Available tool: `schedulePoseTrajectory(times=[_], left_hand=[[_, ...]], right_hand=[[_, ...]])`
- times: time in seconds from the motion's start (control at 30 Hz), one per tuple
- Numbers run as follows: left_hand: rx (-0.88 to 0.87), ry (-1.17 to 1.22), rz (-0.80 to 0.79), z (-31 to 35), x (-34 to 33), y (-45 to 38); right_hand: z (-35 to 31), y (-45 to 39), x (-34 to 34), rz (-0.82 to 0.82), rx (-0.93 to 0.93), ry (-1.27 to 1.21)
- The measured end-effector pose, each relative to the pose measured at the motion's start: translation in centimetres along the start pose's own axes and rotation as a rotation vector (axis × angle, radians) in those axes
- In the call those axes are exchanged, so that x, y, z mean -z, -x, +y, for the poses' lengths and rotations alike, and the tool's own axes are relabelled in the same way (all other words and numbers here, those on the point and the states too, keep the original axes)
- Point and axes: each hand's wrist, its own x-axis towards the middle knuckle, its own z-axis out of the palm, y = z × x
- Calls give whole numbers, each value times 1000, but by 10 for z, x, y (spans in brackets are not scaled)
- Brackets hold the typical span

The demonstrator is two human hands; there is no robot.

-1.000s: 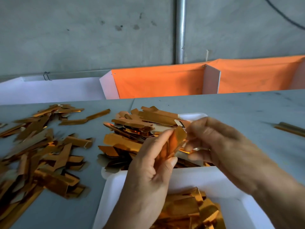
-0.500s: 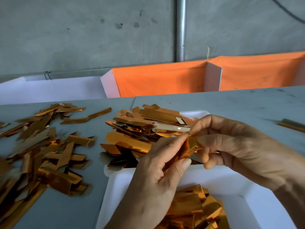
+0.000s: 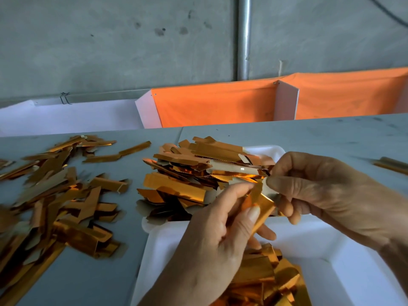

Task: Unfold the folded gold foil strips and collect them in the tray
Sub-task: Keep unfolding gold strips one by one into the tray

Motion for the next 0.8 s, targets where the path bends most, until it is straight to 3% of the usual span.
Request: schedulePoseTrajectory(times=[0.27, 0.4, 0.63, 0.8], left_hand=[[-143, -214, 227, -4, -3, -2], [-165, -260, 249, -3, -4, -2], [-112, -118, 180, -5, 0, 2], [-133, -139, 161, -4, 2, 1]], right_hand=[[1, -1, 0, -3, 40, -154], [1, 1, 3, -84, 24, -208], [2, 1, 5, -88, 34, -195], [2, 1, 4, -115, 92, -51]])
